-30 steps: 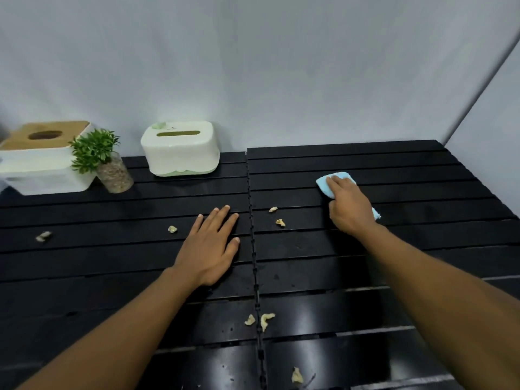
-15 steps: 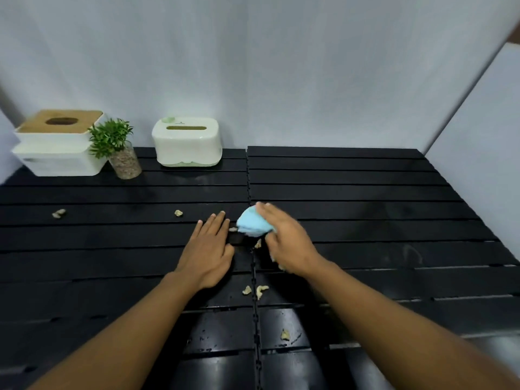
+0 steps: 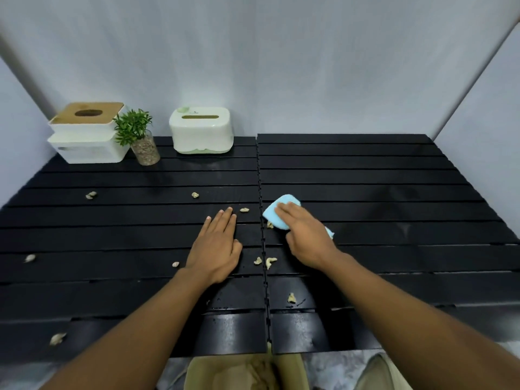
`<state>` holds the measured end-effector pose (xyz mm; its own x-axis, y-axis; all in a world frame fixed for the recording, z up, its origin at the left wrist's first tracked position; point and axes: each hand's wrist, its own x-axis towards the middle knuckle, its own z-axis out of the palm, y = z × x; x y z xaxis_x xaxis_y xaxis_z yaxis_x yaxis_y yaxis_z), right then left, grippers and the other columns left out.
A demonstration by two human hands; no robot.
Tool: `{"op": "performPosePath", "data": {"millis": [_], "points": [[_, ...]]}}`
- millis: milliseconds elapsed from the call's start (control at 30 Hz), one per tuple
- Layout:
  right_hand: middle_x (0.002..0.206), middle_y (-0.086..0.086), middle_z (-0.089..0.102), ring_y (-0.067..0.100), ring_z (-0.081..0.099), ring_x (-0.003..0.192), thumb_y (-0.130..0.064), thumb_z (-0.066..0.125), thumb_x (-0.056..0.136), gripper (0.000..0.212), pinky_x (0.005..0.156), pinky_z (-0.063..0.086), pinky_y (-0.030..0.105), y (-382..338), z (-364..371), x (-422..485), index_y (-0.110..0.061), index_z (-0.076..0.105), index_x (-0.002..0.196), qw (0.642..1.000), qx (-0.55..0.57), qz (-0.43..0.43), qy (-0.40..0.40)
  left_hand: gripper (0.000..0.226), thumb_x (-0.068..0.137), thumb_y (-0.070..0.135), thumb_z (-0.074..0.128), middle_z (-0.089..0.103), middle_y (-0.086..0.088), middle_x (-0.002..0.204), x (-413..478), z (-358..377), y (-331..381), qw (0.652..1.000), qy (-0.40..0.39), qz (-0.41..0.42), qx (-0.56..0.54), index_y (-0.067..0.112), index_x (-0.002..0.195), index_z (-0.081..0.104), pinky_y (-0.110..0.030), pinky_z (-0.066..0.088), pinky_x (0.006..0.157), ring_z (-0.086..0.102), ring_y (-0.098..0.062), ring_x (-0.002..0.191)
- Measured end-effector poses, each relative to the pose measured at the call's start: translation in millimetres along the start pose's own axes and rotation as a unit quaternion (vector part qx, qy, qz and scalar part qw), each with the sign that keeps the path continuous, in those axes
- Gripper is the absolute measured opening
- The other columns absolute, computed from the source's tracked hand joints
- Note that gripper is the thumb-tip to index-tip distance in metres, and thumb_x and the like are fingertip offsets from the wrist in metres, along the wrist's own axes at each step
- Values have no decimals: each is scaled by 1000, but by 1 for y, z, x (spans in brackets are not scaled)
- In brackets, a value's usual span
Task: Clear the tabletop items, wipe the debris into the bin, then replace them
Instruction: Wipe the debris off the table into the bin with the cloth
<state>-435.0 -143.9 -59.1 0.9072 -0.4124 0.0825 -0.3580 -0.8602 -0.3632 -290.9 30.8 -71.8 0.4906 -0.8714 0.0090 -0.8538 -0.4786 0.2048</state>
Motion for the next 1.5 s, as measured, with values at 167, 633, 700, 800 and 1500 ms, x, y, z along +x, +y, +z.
{"op": "performPosePath", "data": {"millis": [167,633,700,800,1500], "points": [[154,-4,33,14,24,144,-6,41,84,64,119,16,26,-37,13,-42,-18,36,147,994,71,-78,-16,86,75,44,-1,6,-7,161,-20,1,5,1000,2,-3,-5,7,151,14,-33,-4,119,3,-18,148],[155,9,30,28,22,143,2,42,86,60,116,20,33,36,-19,-43,-5,35,145,991,-5,129,47,72,86,36,10,6,-8,161,-38,0,12,1000,13,-7,-6,5,151,14,-33,-4,119,2,-17,148],[155,5,30,25,21,144,3,41,85,61,117,14,28,22,-10,-47,-7,36,145,995,12,93,36,68,89,33,15,7,-8,161,-39,-1,14,1000,14,-10,-7,5,151,14,-33,-4,120,3,-18,148],[155,-1,31,19,21,145,2,42,86,62,117,10,24,-1,-3,-63,-14,37,146,997,42,58,27,59,96,26,27,9,-9,161,-42,-3,17,999,15,-20,-20,4,150,16,-34,-1,120,5,-19,148],[154,4,32,20,21,145,5,40,86,61,112,3,16,-37,2,-107,-9,37,145,993,92,60,43,85,74,44,-7,-3,-2,162,-106,-7,31,1000,-11,-12,-16,10,152,5,-29,-10,117,-5,-14,148]]}}
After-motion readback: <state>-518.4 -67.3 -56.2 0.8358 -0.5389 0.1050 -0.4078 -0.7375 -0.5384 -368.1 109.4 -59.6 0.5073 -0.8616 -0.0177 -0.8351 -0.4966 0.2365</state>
